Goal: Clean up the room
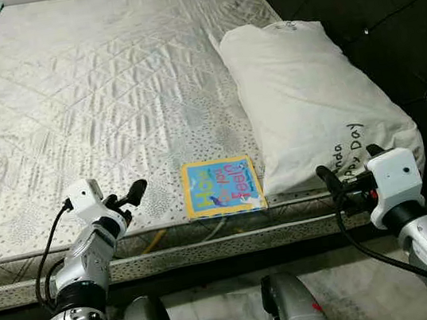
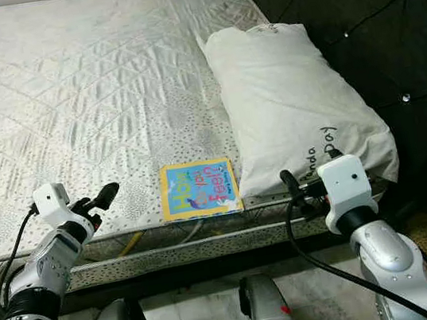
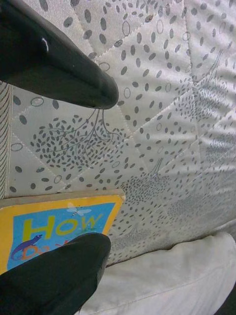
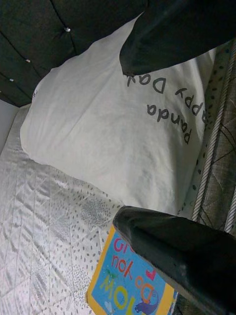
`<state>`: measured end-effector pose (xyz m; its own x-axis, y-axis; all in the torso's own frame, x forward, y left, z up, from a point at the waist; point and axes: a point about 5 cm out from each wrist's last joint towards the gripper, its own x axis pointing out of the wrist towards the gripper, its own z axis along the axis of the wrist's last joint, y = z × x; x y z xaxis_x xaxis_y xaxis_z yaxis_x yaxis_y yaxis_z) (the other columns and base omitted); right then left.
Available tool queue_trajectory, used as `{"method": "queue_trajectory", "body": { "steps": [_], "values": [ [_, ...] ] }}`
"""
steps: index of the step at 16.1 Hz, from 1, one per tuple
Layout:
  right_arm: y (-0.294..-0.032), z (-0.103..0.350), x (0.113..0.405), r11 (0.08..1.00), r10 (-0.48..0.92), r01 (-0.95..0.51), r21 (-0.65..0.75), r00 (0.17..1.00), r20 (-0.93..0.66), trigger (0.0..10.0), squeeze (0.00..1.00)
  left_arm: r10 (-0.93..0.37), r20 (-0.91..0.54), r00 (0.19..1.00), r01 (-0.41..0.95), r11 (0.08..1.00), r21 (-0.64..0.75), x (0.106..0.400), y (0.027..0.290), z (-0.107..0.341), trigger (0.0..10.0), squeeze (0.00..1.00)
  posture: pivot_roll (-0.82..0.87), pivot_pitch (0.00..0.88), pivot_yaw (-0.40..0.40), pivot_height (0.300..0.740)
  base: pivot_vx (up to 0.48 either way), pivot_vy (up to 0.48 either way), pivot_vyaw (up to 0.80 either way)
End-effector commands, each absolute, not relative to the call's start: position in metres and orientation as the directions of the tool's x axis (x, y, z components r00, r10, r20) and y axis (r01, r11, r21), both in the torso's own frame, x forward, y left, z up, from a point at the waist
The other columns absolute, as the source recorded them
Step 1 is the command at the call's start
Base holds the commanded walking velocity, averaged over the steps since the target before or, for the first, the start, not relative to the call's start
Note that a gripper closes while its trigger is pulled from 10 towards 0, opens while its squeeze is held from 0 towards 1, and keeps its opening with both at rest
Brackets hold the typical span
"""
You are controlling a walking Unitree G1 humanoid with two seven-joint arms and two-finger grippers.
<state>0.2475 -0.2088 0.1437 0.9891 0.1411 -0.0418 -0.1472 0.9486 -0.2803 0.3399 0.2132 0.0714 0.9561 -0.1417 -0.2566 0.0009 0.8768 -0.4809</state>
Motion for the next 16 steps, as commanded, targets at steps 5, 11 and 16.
{"method": "queue_trajectory", "body": {
  "steps": [5,11,16],
  "values": [
    [-0.146,0.142,0.271,0.976,0.193,-0.189,0.108,0.981,-0.022,10.0,0.00,-0.061,-0.112,0.992,0.046,0.990,-0.132,0.294,0.202,0.076,10.0,1.00,-0.23,0.000,0.039,0.600,0.000,0.000,0.00],
    [-0.152,0.145,0.290,0.984,0.146,-0.145,0.101,0.989,-0.003,10.0,0.00,-0.052,-0.079,0.995,0.045,0.995,-0.085,0.276,0.207,0.088,10.0,1.00,-0.21,0.000,0.034,0.600,0.000,0.000,0.00],
    [-0.158,0.143,0.297,0.992,0.085,-0.087,0.088,0.996,0.027,10.0,0.00,-0.166,-0.098,0.981,0.166,0.986,-0.006,0.261,0.192,0.099,10.0,0.00,-0.18,0.000,0.038,0.600,0.000,0.000,0.00]
  ]
}}
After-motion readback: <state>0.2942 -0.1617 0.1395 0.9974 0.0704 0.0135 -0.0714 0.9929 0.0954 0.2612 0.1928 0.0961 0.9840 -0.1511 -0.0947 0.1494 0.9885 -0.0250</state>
